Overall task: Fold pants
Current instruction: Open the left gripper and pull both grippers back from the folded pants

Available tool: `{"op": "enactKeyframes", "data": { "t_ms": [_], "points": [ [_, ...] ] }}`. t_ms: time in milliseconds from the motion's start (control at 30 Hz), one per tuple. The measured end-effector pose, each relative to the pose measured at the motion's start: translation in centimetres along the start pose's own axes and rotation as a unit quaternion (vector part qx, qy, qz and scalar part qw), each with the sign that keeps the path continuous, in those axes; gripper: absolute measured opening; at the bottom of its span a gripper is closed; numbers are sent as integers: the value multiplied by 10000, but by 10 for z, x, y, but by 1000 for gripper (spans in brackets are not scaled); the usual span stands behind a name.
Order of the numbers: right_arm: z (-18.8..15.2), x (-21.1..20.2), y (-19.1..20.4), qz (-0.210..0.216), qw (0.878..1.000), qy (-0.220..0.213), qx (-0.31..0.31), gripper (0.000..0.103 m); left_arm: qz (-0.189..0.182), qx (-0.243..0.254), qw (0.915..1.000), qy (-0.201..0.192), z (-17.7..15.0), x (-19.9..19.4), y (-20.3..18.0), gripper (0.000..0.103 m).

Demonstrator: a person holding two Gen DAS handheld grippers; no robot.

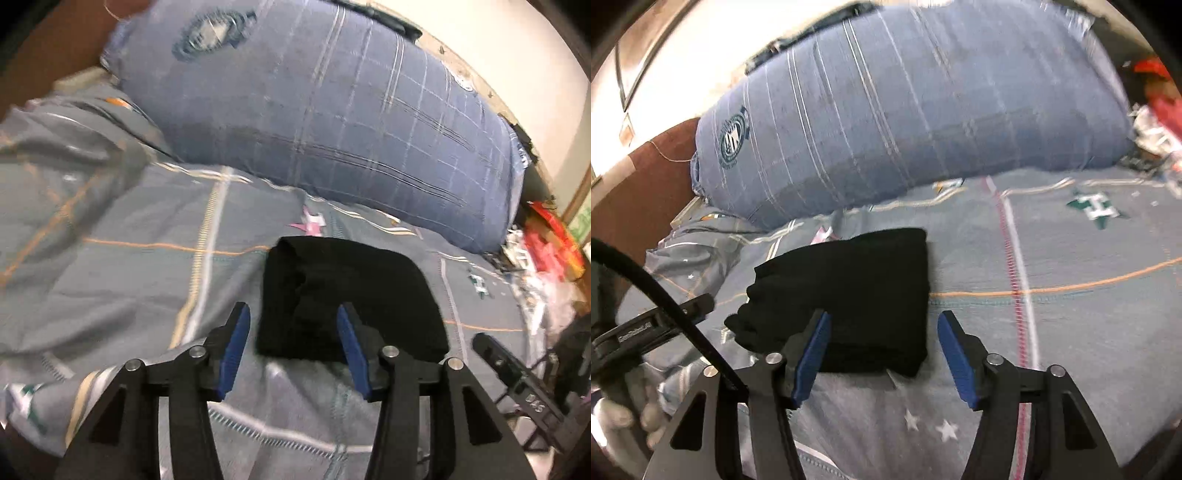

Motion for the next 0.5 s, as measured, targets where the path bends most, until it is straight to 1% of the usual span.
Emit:
{"op": "enactKeyframes", "data": {
  "t_ms": [33, 67, 100, 133, 167, 200, 267, 367, 500],
  "points": [
    [-4, -6, 0, -28, 9999, -102, 14, 74, 112, 67, 9999, -100, -3, -6, 0, 48],
    [-8, -9, 2, 8, 9999, -107, 62, 74, 269, 165, 9992, -230, -6, -13, -1, 51],
    [-13, -10, 4, 110, 9999, -32, 116, 74, 410, 234, 9983, -337, -8, -19, -2, 60],
    [-19, -9, 6, 191, 9997, 65, 166, 74, 593, 272, 9968, -463, -10, -27, -2, 65],
    [-25, -8, 8, 231, 9994, 164, 210, 74, 676, 275, 9959, -527, -10, -32, -2, 73],
    [-27, -8, 9, 246, 9993, 202, 216, 74, 733, 263, 9953, -581, -11, -37, -3, 77],
    [-36, -10, 14, 314, 9989, 292, 213, 74, 745, 262, 9948, -640, -13, -47, -7, 80],
    [-44, -20, 27, 431, 9985, 294, 145, 74, 1055, 341, 9907, -793, -17, -65, -13, 91],
    [-47, -37, 42, 391, 9990, 165, -127, 75, 1109, 421, 9873, -1054, -20, -84, -21, 93]
  ]
}}
Point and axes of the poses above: each gripper's, at about its wrist camera, not at the fingertips, and x roughly the way its jaws point, y to its left, z to its top, the point moved 8 cm from there along x, roughly the way its jaws point
